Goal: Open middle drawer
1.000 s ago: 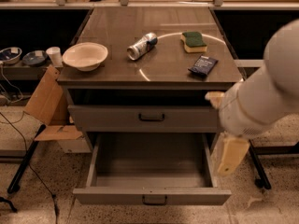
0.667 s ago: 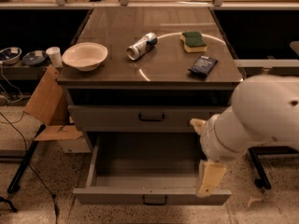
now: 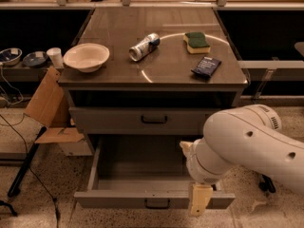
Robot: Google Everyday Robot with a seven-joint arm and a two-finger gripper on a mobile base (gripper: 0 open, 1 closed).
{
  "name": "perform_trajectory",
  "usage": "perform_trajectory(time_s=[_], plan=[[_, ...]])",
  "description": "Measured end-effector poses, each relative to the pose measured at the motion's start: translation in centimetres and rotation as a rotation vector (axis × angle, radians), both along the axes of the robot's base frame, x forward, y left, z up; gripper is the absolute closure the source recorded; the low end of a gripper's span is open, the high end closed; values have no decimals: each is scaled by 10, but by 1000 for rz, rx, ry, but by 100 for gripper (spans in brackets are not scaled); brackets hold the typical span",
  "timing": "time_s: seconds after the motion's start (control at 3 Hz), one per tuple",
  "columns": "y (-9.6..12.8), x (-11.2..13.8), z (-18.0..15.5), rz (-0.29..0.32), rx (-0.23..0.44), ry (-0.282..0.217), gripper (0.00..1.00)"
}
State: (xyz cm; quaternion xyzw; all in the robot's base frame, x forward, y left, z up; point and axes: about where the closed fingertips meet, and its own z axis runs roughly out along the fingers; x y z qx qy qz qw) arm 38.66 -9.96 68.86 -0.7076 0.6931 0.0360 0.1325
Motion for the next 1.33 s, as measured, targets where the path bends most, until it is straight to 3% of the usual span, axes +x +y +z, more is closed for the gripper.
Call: perform_trajectory(time_s=[0.67, 1.33], plan=[[-28, 11, -32, 118, -107, -100, 0], [-65, 36, -97, 124, -137, -139, 0]])
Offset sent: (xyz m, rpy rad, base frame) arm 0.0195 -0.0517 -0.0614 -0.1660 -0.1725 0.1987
